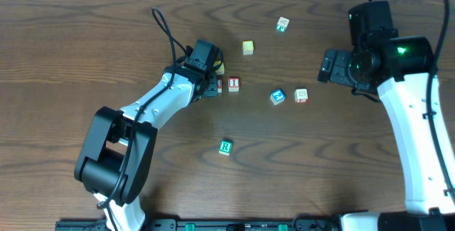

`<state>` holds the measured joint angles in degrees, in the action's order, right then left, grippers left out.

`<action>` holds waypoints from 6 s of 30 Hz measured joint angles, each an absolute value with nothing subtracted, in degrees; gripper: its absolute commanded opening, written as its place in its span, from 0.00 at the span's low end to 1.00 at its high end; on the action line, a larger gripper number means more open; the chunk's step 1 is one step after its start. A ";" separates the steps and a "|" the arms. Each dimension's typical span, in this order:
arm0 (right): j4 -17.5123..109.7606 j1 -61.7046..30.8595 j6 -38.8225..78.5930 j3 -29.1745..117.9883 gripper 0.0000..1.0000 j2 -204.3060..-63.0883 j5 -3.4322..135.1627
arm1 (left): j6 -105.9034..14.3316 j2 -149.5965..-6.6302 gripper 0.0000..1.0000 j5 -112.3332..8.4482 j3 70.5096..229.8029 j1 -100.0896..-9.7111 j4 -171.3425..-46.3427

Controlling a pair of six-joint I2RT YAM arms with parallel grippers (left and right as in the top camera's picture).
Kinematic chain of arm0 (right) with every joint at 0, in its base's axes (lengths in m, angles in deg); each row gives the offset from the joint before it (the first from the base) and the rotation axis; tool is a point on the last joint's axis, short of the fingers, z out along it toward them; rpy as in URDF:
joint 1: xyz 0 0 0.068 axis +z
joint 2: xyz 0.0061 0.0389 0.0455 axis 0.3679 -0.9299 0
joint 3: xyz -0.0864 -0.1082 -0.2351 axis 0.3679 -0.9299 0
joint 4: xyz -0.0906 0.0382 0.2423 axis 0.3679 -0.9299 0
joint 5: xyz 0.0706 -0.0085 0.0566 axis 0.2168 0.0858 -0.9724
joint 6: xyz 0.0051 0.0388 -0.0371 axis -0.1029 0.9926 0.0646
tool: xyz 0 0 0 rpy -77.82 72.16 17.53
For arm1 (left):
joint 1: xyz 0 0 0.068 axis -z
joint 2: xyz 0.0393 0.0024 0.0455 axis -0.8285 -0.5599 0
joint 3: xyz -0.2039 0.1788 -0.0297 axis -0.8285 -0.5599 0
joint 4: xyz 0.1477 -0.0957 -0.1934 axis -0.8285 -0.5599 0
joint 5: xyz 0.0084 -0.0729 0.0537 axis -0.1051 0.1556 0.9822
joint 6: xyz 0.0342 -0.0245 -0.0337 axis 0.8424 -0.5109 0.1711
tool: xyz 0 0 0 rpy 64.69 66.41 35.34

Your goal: Spell out Ai2

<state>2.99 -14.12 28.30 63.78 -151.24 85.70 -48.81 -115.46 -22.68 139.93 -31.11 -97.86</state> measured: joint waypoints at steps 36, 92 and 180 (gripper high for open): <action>2.81 -14.12 28.32 63.78 0.99 -151.24 85.70 | -49.84 -118.34 0.33 -24.47 139.93 -31.09 -94.14; 2.84 -14.12 28.19 63.78 0.98 -151.26 85.70 | -50.26 -118.34 0.53 -22.35 140.01 -31.13 -92.99; 52.23 -3.48 82.13 34.63 0.21 -171.30 72.98 | -44.18 -94.65 0.95 -5.65 144.23 -36.68 -110.80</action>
<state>52.23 -3.48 82.13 34.63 -171.30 72.98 -44.18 -94.65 -5.65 144.23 -36.68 -110.80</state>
